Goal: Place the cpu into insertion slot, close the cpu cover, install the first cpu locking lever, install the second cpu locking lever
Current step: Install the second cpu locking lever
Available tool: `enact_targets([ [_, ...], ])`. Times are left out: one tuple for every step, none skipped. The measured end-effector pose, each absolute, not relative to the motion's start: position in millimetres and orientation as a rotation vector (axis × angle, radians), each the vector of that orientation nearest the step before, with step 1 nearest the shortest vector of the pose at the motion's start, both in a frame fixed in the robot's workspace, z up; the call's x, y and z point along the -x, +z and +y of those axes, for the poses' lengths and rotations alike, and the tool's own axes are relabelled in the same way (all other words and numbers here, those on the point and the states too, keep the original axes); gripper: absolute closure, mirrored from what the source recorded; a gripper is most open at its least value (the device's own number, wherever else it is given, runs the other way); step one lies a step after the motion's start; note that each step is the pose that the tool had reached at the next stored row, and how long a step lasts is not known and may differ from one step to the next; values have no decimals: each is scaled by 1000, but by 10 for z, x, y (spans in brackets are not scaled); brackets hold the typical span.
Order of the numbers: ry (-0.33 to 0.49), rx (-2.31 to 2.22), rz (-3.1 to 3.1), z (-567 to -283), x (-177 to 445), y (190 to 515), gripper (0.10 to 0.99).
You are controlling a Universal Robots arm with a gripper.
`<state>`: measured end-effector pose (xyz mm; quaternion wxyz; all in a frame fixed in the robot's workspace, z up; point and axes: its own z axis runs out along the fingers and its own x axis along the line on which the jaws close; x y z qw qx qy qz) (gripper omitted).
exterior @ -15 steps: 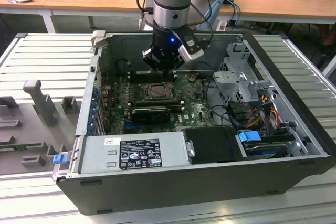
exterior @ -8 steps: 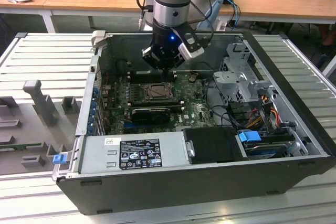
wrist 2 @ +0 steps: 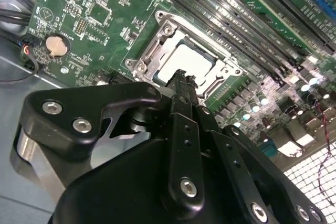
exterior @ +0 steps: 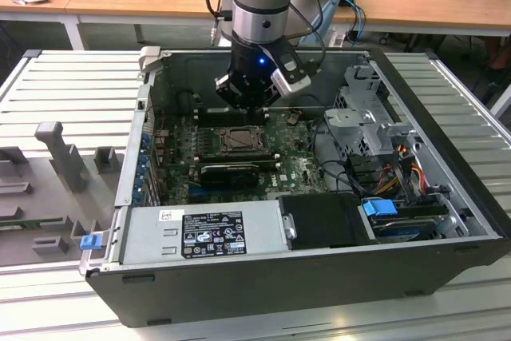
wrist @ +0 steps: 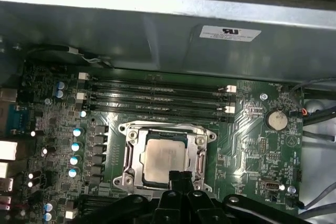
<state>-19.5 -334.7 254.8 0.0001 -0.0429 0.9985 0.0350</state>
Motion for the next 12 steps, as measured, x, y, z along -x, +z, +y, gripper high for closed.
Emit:
enact_targets([
  [110, 135, 3137, -3370, 197, 2548, 980],
  [110, 135, 3137, -3387, 197, 2547, 980],
  [111, 135, 3137, -3400, 197, 2547, 980],
  [112, 135, 3137, -3423, 197, 2548, 980],
  [113, 135, 3136, -3458, 197, 2548, 980],
  [114, 135, 3136, -3476, 198, 2547, 980],
  [115, 135, 3136, -3491, 198, 2546, 980],
  [118, 135, 3136, -3508, 198, 2544, 980],
  [121, 135, 3136, -3517, 198, 2543, 980],
  [126, 135, 3136, -3527, 197, 2541, 980],
  [128, 135, 3136, -3537, 197, 2539, 980],
  [129, 135, 3136, -3547, 198, 2537, 980],
])
